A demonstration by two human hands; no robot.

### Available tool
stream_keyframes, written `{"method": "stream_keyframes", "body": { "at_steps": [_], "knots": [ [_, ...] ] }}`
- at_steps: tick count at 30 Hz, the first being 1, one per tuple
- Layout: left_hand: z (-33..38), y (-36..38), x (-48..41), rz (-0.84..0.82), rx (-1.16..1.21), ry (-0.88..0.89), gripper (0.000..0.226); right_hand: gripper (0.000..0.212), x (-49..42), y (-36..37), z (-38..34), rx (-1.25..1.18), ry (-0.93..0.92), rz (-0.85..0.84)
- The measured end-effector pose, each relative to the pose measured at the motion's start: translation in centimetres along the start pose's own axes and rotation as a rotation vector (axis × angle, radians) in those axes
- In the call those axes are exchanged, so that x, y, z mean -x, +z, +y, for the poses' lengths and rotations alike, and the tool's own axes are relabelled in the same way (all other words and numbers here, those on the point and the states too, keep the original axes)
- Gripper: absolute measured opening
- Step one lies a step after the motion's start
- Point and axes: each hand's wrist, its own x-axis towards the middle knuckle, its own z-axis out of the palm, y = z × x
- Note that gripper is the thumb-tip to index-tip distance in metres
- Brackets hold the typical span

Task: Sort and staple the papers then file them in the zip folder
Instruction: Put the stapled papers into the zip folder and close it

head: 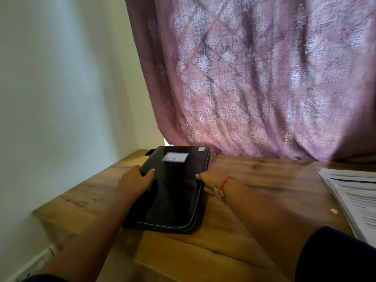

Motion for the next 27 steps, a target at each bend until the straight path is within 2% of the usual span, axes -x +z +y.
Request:
{"method": "stream_keyframes", "body": {
  "at_steps": [2,5,10,14,15,18,22,24,27],
  "knots": [
    [2.7,0.8,1.0,0.014,0.028,0.053,0.046,0.005,1.6,-2.9,-0.1,0.019,-0.012,0.055],
    [6.8,2.5,2.3,-0.017,0.06,0.153,0.044,0.008,4.4,-7.9,0.2,0.107,-0.016,0.139],
    [13.0,5.8,3.8,-0.166,0.078,0.342,0.041,0.03,7.6,-14.5,3.4,0.096,0.169,0.17],
    [16.1,8.1,4.6,-0.273,-0.004,0.425,0.038,0.023,9.4,-17.2,5.3,0.119,0.234,0.198],
    [16.7,8.5,5.1,-0.286,-0.013,0.44,0.035,0.024,9.8,-17.8,5.4,0.167,0.224,0.216],
    [17.6,10.2,6.4,-0.351,0.032,0.457,0.035,0.025,9.8,-19.9,5.5,0.56,0.128,0.249],
    [17.6,11.6,7.3,-0.429,-0.028,0.481,0.073,0.038,8.9,-20.9,5.6,0.906,0.073,0.313],
    [18.3,11.4,8.3,-0.452,-0.175,0.456,0.081,0.036,8.0,-21.3,5.9,0.98,0.085,0.344],
    [19.1,11.2,10.3,-0.462,-0.309,0.412,0.075,0.033,7.5,-21.7,6.0,0.972,0.11,0.396]
  ]
}}
